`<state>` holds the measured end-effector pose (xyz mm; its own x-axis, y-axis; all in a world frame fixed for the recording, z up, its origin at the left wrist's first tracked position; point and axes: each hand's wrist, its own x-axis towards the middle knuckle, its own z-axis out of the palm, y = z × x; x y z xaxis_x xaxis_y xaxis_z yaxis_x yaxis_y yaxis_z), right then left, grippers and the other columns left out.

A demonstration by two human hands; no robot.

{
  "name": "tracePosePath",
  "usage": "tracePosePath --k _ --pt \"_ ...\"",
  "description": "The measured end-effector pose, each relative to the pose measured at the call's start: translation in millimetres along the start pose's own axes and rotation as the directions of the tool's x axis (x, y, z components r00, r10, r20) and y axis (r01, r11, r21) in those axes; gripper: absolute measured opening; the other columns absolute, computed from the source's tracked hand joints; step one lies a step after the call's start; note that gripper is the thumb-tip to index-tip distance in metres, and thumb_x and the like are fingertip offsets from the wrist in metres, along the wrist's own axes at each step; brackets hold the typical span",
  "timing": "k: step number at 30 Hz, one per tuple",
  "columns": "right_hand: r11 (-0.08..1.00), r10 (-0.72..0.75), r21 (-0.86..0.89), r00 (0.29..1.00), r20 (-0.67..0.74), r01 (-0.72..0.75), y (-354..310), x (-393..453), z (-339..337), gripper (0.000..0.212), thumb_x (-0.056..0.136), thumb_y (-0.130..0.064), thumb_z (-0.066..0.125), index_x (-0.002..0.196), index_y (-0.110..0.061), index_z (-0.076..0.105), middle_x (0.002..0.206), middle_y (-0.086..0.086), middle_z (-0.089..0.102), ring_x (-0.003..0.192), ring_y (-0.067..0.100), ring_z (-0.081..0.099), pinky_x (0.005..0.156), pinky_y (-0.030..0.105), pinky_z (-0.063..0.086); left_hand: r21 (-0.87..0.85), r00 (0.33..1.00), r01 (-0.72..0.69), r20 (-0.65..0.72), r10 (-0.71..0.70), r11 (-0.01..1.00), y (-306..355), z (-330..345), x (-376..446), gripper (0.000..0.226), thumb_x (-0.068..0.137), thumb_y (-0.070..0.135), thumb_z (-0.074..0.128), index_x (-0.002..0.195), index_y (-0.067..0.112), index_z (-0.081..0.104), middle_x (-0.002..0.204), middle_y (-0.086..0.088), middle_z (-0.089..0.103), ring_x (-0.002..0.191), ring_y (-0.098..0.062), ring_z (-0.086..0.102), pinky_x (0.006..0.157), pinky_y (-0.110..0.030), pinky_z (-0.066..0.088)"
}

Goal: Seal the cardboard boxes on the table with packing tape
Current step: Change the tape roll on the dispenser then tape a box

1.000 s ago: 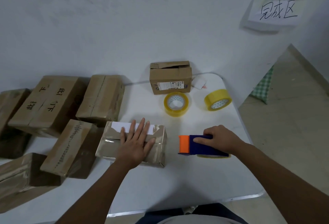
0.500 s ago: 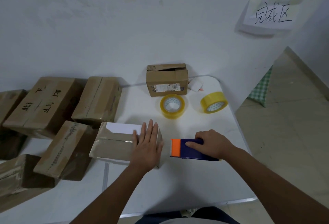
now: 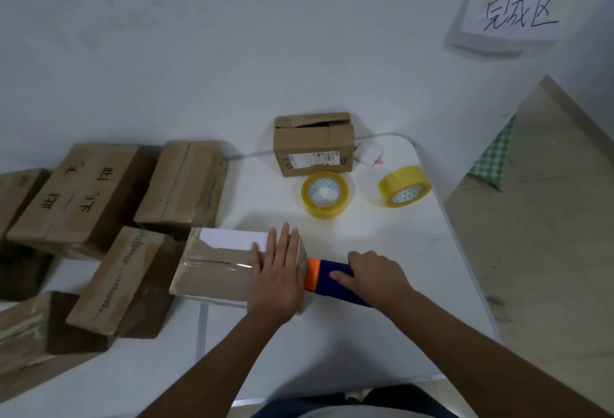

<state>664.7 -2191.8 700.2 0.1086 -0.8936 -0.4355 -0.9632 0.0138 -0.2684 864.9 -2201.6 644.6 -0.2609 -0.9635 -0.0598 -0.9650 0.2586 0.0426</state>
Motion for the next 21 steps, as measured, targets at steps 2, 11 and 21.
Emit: tracePosePath --k 2,11,21 --pt "1.0 0.017 -0.01 1.0 0.012 -0.017 -5.6 2.6 1.1 0.044 0.097 -0.058 0.042 0.1 -0.014 0.049 0.106 0.007 0.063 0.093 0.024 0.063 0.071 0.031 0.044 0.003 1.0 -0.009 0.005 0.009 1.0 0.6 -0.5 -0.3 0.061 0.103 0.041 0.021 0.158 0.013 0.015 0.165 -0.008 0.017 0.152 -0.03 0.012 0.12 -0.056 0.014" --pt "0.978 0.134 -0.169 0.987 0.083 -0.119 14.9 19.4 5.4 0.035 0.097 -0.046 0.047 0.103 -0.014 0.06 0.101 0.004 0.062 0.096 0.024 0.062 0.071 0.03 0.04 0.0 0.997 -0.072 0.028 0.071 0.997 -4.2 -3.7 -1.3 0.062 0.102 0.04 0.021 0.157 0.011 0.02 0.164 -0.009 0.018 0.151 -0.032 0.016 0.117 -0.055 0.01" --pt "0.995 0.093 -0.013 0.954 -0.284 -0.101 19.9 9.2 24.6 0.044 0.097 -0.057 0.042 0.106 -0.014 0.048 0.09 0.003 0.067 0.081 0.024 0.065 0.061 0.03 0.036 0.168 0.813 -0.579 0.048 0.58 0.798 -43.5 -29.6 3.6 0.09 0.085 0.035 0.067 0.158 0.017 0.019 0.166 -0.006 0.013 0.151 -0.035 0.014 0.119 -0.059 0.015"
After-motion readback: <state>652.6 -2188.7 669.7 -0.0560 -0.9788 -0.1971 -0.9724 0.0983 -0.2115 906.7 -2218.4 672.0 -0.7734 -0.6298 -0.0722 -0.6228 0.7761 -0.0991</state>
